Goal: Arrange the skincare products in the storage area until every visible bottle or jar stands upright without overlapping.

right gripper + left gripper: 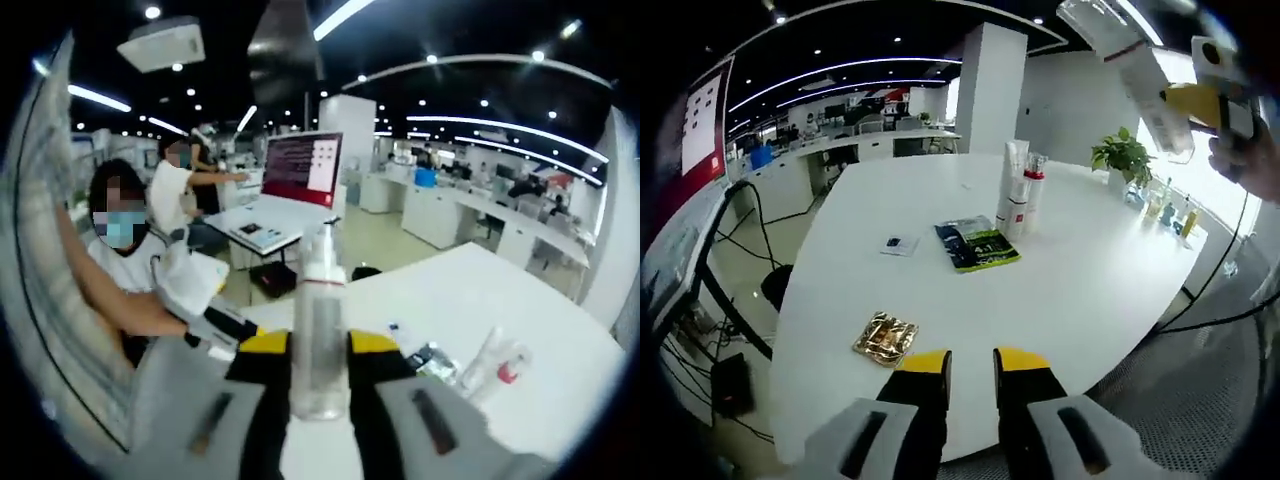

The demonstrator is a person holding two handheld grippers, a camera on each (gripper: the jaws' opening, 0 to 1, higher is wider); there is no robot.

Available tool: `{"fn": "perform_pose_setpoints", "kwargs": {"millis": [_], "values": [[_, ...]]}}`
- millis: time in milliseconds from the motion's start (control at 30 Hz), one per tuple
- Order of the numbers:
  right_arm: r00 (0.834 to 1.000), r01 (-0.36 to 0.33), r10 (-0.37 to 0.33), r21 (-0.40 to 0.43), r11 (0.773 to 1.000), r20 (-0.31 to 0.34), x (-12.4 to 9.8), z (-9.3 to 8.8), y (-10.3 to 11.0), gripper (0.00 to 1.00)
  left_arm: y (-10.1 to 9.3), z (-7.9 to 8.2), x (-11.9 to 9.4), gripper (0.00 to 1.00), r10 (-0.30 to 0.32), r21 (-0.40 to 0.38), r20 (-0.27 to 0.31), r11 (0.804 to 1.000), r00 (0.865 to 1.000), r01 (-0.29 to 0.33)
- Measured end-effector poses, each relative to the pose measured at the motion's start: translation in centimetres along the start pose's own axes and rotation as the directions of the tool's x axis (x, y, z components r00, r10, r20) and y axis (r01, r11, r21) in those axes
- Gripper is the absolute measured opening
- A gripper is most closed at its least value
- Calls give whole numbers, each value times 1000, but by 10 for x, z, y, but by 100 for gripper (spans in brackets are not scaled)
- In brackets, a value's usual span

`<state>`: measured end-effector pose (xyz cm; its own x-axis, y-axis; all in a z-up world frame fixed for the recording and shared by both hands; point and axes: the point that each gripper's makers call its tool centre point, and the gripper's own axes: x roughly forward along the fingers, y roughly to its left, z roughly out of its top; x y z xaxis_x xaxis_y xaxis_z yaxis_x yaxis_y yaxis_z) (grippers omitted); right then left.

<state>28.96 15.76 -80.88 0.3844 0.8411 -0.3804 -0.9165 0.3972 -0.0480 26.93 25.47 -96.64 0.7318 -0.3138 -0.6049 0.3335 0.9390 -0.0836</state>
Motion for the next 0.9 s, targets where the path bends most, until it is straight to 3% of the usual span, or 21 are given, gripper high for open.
{"fn": "perform_pose_setpoints", "kwargs": {"millis": [133,167,200,233,267,300,367,400,433,467,500,567,733,800,833,900], "values": [[1000,17,-17,20,1000,4,-1,-7,-4,19,-23,32,-8,25,-63,-10,103,998,993,65],[1000,22,-22,22,1000,3,-1,-9,-6,19,-44,58,-15,26,-140,-47,192,987,971,152],[1000,27,-27,22,999,2,-1,-10,-7,19,-53,68,-18,28,-173,-75,226,978,959,194],[999,39,-39,18,999,0,-2,-11,-9,19,-65,81,-21,30,-213,-124,265,960,940,252],[999,41,-41,18,999,-1,-2,-12,-10,19,-70,84,-21,33,-234,-134,277,951,932,278],[999,45,-45,22,999,-3,-3,-13,-12,19,-88,96,-21,38,-312,-184,310,907,898,378],[998,60,-60,9,998,-5,-6,-15,-16,19,-96,104,-19,48,-338,-269,330,861,881,431],[998,65,-65,2,998,-10,-7,-16,-18,19,-97,109,-19,49,-337,-285,353,849,873,444],[997,75,-76,-13,997,-18,-8,-19,-21,19,-97,111,-19,49,-331,-310,365,838,870,449],[996,83,-84,-18,996,-16,-10,-20,-24,19,-95,111,-18,48,-334,-301,361,842,870,448],[996,90,-90,-19,996,-24,-11,-22,-26,19,-98,108,-20,49,-330,-330,352,832,876,446],[993,116,-117,-35,993,-34,-15,-25,-32,19,-98,109,-24,51,-328,-360,375,810,867,462],[990,138,-139,-23,990,-39,-20,-32,-35,19,-88,112,-30,51,-292,-384,418,801,860,458],[989,138,-138,-18,990,-44,-20,-35,-32,19,-85,121,-31,51,-273,-418,460,773,845,477],[990,132,-133,-24,991,-52,-19,-38,-28,19,-87,125,-32,51,-278,-443,469,747,838,495],[990,127,-129,-33,991,-55,-17,-40,-24,19,-91,128,-30,50,-293,-451,464,734,836,508]]}}
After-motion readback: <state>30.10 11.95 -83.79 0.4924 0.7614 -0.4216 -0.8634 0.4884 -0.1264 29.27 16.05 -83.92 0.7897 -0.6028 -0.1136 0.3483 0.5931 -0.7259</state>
